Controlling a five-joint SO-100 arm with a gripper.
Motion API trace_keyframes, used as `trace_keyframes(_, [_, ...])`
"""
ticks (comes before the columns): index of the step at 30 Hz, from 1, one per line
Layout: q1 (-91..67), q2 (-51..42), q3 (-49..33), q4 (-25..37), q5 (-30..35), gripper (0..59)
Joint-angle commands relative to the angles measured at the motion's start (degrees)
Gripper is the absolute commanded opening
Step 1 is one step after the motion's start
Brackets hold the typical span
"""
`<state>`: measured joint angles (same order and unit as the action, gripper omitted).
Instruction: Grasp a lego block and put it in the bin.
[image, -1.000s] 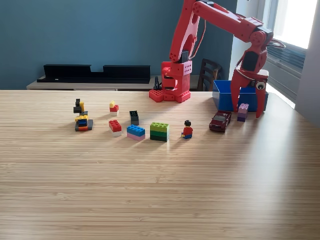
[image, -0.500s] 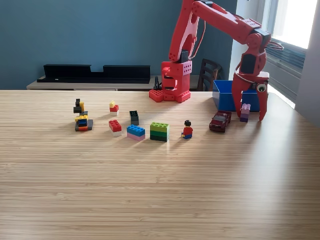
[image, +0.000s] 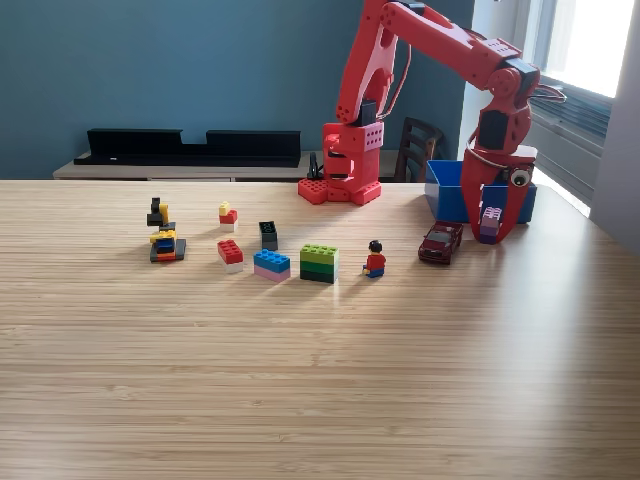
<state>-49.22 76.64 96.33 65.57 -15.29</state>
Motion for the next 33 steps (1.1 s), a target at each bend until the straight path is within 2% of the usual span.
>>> trace_keyframes(1, [0.3, 1.8, -10.1, 8.3, -0.2, 0.1])
trace_keyframes(9, [0.4, 2.0, -34.6, 28.0, -0.3, 0.1])
trace_keyframes(13, [-1.7, 2.0, -41.1, 34.1, 0.4, 0.1])
trace_keyframes(18, [-6.3, 2.1, -40.5, 36.5, 2.5, 0.1])
trace_keyframes(33, [-29.9, 2.1, -29.0, 36.6, 5.9, 0.1])
